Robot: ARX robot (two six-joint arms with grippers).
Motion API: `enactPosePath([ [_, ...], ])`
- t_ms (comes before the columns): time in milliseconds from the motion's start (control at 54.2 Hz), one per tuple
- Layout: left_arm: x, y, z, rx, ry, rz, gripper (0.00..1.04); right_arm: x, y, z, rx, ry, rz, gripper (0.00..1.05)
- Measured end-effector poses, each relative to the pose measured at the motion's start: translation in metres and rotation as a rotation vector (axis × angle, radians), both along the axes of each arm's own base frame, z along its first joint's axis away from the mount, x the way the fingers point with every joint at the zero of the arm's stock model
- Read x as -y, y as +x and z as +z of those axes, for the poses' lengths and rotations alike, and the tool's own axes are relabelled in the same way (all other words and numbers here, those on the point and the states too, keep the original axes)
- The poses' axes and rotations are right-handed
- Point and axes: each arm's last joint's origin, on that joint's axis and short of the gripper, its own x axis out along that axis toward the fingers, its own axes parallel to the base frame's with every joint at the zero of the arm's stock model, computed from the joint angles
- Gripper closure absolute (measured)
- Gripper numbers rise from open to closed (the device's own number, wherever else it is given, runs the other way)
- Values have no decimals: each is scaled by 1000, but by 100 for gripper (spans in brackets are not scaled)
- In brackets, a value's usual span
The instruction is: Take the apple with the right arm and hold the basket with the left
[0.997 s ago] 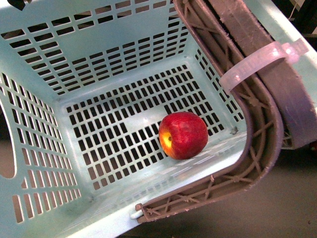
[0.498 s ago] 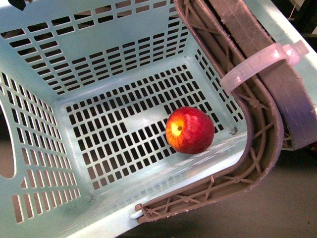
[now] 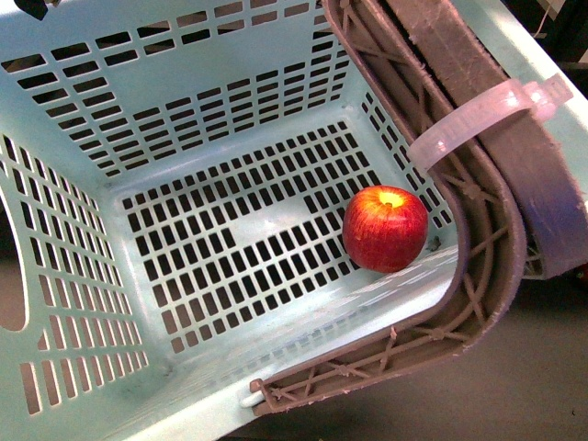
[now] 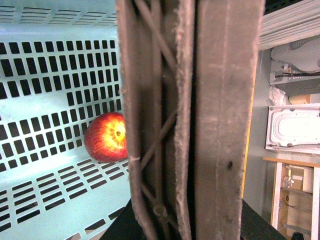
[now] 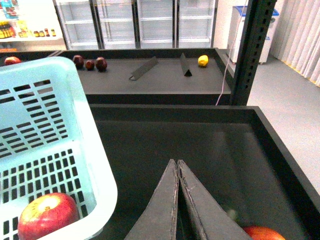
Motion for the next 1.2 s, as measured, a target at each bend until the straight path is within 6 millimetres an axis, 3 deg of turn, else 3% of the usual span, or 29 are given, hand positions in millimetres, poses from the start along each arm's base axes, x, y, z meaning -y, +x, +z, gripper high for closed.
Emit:
enactPosePath([
  [1145, 0, 0, 0, 1, 1, 1, 88, 0, -31, -2, -1, -1, 0, 103],
  [1200, 0, 0, 0, 0, -1, 1, 88, 0, -31, -2, -1, -2, 0, 97],
])
